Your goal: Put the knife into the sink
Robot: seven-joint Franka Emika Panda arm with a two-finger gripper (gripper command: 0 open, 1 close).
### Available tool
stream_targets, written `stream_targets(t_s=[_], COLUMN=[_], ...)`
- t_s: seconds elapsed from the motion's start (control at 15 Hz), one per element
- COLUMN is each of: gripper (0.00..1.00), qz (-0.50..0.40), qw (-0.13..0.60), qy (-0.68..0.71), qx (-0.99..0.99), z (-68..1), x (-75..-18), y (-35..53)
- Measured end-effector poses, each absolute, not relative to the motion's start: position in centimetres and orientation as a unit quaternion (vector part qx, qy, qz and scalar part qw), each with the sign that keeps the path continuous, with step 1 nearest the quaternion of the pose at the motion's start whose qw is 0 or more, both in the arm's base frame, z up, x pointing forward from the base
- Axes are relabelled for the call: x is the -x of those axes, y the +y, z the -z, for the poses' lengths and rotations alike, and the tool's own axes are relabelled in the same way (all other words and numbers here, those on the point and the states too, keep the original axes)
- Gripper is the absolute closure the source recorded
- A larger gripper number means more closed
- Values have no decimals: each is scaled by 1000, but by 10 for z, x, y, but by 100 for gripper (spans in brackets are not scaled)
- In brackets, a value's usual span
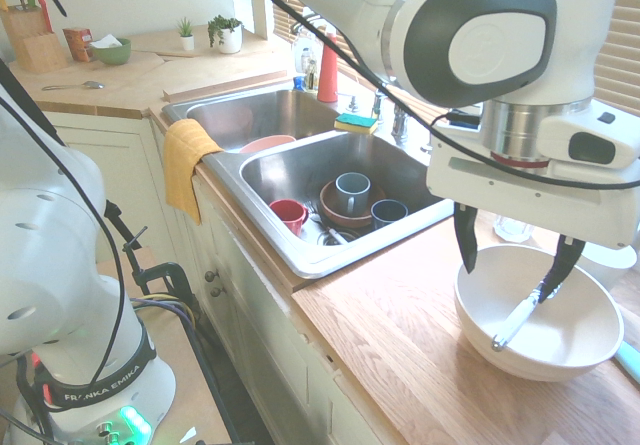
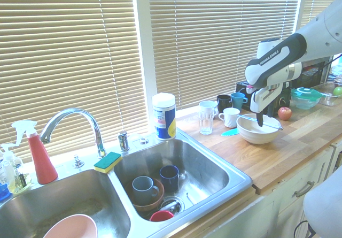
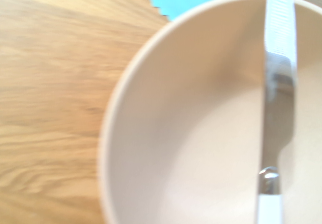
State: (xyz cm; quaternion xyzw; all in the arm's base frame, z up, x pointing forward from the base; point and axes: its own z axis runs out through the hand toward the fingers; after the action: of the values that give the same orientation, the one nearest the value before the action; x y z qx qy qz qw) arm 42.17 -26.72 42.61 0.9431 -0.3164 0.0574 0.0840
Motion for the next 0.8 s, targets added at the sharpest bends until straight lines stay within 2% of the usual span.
stream_targets(t_s=[0.8], gripper=[100], qz=[-37], qw=[87], qy=[-337], qx=[-937], z=[-399], x=[-431], y=[-285])
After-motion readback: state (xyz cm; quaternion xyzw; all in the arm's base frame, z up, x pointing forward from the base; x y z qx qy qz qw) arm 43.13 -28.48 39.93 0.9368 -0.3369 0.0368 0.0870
